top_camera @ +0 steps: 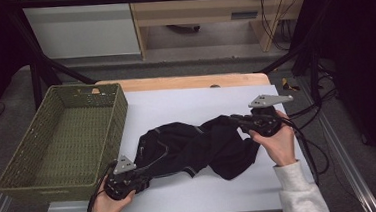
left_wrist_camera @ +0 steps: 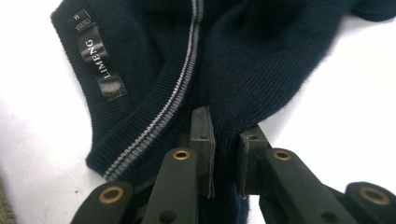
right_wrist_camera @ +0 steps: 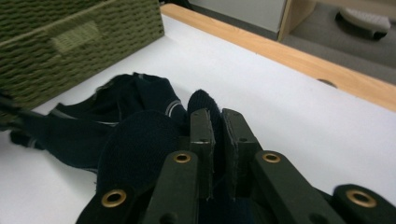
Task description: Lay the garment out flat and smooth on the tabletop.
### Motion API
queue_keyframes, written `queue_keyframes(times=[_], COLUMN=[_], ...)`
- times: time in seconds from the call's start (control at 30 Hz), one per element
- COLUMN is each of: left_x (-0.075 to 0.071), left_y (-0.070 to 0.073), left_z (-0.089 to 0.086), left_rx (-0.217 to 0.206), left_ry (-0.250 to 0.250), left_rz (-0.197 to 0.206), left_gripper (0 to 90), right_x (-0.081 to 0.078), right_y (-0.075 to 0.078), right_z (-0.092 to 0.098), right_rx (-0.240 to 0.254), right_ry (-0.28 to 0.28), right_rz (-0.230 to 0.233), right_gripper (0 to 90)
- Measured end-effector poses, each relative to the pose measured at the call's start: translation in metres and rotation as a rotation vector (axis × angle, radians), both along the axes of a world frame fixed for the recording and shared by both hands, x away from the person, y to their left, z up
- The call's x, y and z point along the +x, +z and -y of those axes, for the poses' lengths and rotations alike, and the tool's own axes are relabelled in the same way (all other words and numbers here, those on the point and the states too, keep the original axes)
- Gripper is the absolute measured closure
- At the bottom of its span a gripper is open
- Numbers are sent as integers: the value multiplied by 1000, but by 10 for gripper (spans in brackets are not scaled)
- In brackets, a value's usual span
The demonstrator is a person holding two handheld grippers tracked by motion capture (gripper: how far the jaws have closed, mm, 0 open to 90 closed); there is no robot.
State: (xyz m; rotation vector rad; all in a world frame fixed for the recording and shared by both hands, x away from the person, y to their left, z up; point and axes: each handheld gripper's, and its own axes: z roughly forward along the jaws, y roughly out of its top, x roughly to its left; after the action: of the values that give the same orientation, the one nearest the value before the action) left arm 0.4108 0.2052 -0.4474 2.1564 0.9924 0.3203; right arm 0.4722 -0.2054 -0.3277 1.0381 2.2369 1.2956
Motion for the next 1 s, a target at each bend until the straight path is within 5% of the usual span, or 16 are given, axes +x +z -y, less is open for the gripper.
queue_keyframes(times=[0.13,0.37,0.57,0.83,1.0], left_x=[-1,-3,-6,-6,-6], left_y=[-1,-3,-5,-6,-7], left_z=[1,1,0,0,0], left_rx=[14,34,29,37,37], left_ry=[-8,-18,-24,-26,-27], left_rz=[6,24,19,23,21], left_gripper=[795,794,791,790,790], right_x=[-20,-39,-47,-37,-9], right_y=[-12,-81,-118,-82,-62], right_z=[3,-4,-6,-16,-27], right_rx=[3,-5,-37,-1,41], right_ry=[33,72,88,103,60], right_rz=[-26,-112,-128,-9,61], right_gripper=[832,825,801,450,369])
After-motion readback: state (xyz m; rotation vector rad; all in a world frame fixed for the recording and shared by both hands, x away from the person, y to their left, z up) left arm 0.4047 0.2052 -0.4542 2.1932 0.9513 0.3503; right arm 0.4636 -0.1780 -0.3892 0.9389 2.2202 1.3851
